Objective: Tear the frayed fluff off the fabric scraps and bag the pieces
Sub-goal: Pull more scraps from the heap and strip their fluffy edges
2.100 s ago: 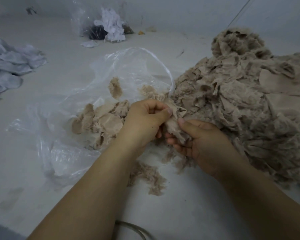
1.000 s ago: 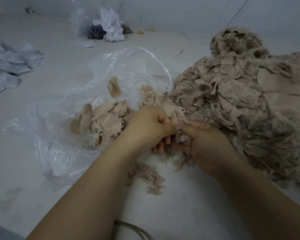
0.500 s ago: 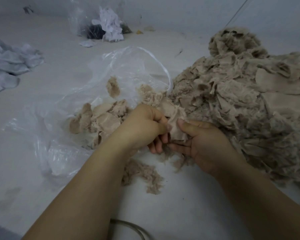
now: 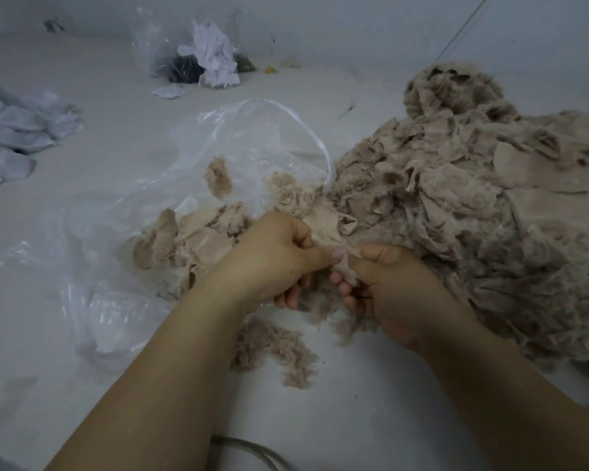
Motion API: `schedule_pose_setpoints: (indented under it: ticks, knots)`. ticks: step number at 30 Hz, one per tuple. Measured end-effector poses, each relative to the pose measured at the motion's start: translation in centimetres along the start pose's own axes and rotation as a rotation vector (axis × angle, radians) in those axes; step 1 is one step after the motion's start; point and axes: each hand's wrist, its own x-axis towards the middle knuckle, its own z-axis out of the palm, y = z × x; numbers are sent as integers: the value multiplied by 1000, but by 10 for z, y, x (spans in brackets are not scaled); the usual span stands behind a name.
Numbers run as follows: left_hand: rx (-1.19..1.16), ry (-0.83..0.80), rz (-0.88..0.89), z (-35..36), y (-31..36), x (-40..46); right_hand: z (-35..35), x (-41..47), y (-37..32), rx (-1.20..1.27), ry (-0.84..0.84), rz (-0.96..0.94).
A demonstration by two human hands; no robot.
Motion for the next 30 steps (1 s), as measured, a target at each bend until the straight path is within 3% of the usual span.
schedule_pose_setpoints:
  ticks: [3, 6, 8, 10, 14, 17, 21, 26, 30]
  knots:
    - [-70, 123, 10, 0, 2, 0, -1, 1, -1, -36, -13, -10]
    - [-252, 460, 42, -9, -1, 3, -2, 1, 0, -53, 4, -18]
    - [-136, 728, 123, -17, -6, 6, -1, 1, 2, -61, 5, -5]
    - [27, 857, 183, -19, -10, 9, 1, 2, 3, -76, -12, 28]
    - [371, 837, 247, -8, -14, 16, 3, 1, 1, -64, -28, 84]
    - [555, 733, 340, 3, -12, 19, 4, 1, 0, -48, -28, 112]
    - [688, 548, 167, 10, -17, 23, 5, 1, -1, -58, -36, 124]
    - [890, 524, 14, -3, -22, 22, 3, 2, -1, -56, -27, 125]
    - [955, 459, 33, 1, -15, 28, 5, 1, -2, -54, -30, 131]
